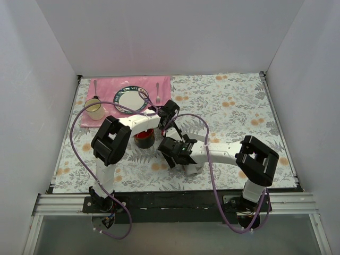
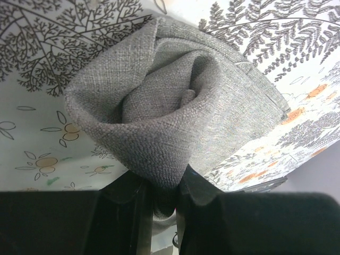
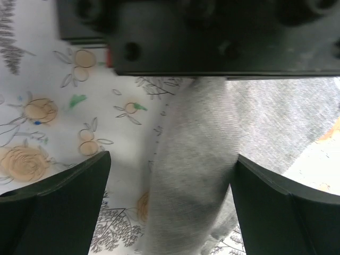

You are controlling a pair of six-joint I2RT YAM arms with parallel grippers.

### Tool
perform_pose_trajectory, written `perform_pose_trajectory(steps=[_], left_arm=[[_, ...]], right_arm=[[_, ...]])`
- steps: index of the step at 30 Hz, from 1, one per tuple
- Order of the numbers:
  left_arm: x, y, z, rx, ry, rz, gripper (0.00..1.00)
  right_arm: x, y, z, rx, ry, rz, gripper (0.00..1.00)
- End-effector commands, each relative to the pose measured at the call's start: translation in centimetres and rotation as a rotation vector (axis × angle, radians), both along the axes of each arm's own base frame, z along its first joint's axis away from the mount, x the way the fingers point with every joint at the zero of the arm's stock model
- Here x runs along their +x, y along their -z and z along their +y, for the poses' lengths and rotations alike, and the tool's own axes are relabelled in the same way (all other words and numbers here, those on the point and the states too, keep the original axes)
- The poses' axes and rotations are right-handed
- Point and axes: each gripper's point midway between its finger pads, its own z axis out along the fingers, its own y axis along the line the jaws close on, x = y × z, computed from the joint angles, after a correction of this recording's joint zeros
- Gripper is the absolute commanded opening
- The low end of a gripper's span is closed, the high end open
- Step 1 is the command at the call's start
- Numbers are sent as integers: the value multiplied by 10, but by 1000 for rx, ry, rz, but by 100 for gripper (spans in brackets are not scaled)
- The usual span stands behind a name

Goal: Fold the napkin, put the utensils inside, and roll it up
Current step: Roll the napkin with the utensil

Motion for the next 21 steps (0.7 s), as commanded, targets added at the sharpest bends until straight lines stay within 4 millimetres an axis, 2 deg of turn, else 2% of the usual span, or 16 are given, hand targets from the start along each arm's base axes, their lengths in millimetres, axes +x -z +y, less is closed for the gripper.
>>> perform_pose_trajectory(steps=[1,2,4,6,8,9,10,11,12,13,14,16,17,20,21], left_arm=[[-16,3,13,66,-3,73,0],[-16,4,14,72,-2,72,0],[-15,5,16,83,15,56,0],[-16,7,16,84,27,52,0],[-17,11,18,93,52,44,0],[-17,11,17,86,65,39,0],[-16,9,16,74,102,22,0],[-17,7,15,59,124,11,0],[-11,2,8,19,157,-36,0],[-9,-3,5,-3,178,-69,6],[-5,-21,4,-31,206,-140,31],[3,-33,2,-64,219,-238,51],[9,-45,3,-65,237,-302,64],[23,-66,2,-50,257,-390,73],[26,-72,4,-37,279,-421,76]], right_arm=[[11,0,-18,-61,107,-86,94],[10,1,-17,-41,107,-86,85],[8,6,-25,-29,108,-73,76],[9,5,-24,29,115,-53,58],[4,13,-32,41,110,-16,43],[9,11,-34,75,123,-13,37],[9,12,-35,89,124,-6,33],[4,18,-38,98,101,30,24],[6,15,-38,134,96,43,21],[8,12,-28,192,71,41,17],[-1,21,-31,210,45,87,8],[3,16,-28,295,46,97,1],[-7,23,-31,322,31,152,1],[-2,19,-30,459,33,209,1],[-5,24,-34,479,32,230,1]])
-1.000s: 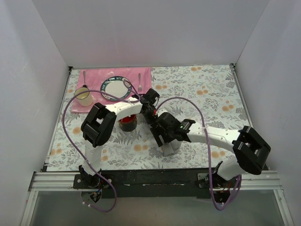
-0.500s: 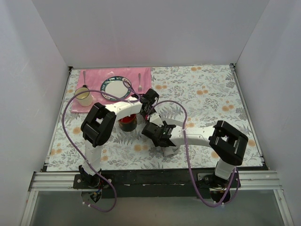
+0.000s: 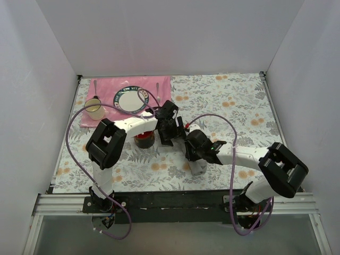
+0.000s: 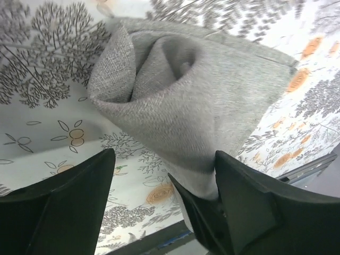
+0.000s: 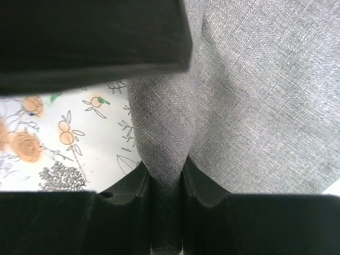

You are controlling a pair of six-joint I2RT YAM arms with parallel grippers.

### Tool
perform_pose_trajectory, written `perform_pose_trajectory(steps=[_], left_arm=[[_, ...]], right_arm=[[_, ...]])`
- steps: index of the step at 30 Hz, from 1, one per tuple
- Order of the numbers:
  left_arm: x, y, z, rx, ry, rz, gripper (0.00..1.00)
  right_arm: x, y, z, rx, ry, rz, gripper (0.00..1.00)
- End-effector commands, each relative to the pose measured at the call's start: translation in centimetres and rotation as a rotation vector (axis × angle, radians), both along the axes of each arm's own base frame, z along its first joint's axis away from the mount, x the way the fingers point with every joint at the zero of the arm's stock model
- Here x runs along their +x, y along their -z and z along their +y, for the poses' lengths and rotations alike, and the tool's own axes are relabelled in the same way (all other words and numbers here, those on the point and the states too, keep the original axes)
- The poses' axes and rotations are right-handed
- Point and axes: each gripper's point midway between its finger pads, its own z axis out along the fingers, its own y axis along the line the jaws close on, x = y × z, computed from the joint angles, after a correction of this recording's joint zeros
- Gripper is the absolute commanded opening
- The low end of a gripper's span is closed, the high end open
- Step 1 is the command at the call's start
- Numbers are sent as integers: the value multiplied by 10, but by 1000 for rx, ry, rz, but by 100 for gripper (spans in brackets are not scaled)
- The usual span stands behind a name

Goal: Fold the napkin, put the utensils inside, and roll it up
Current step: Roll the napkin with the utensil

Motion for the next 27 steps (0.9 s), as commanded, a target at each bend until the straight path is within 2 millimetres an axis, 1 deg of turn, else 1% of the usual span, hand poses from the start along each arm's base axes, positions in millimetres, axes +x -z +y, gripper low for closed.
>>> perform_pose_trajectory(steps=[1,2,4,5,6,7,8,9,10,11,12,13,14,16,17,18,19,20,23,24,26,27], left_arm=[[32,-73,-6,-52,90,-282,76],[33,-78,-6,-53,100,-300,77],[34,-88,-4,-54,114,-331,77],[34,-91,-4,-58,119,-339,77],[33,-91,-3,-60,120,-342,77],[30,-98,-2,-74,119,-353,76],[26,-94,0,-74,120,-347,75],[25,-96,-1,-93,122,-359,74],[21,-105,-3,-130,125,-368,73],[14,-97,0,-138,130,-349,72],[15,-102,-6,-177,134,-372,70],[8,-102,-10,-219,157,-359,65],[2,-96,-11,-238,160,-342,63],[1,-94,-20,-290,174,-337,55],[-2,-86,-24,-308,181,-302,49],[0,-83,-28,-322,186,-301,47],[1,-79,-30,-328,186,-295,45],[4,-68,-31,-318,181,-285,43],[13,-58,-34,-307,179,-287,39],[16,-49,-34,-292,178,-282,36],[22,-39,-30,-277,164,-271,35],[24,-30,-27,-261,157,-260,34]], right_arm=[[-17,14,-2,142,-83,132,1],[-15,10,2,213,-104,153,1],[-17,13,0,247,-124,184,1],[-20,14,1,284,-145,224,1],[-18,12,3,313,-153,231,1],[-19,14,1,334,-154,253,1],[-22,14,0,387,-164,305,1],[-18,12,3,431,-174,304,1],[-21,14,1,458,-171,335,1],[-24,16,-1,503,-175,393,1],[-23,17,0,529,-182,408,1],[-22,17,0,551,-183,424,1],[-27,21,-2,584,-180,477,1],[-24,21,-3,619,-178,490,1],[-25,24,-6,636,-166,513,1],[-24,24,-7,649,-157,527,1],[-23,25,-7,655,-155,529,1],[-25,26,-8,665,-158,551,1],[-25,28,-10,673,-152,564,1],[-26,29,-11,673,-149,569,1],[-25,29,-14,678,-145,565,1],[-27,30,-15,679,-141,570,1]])
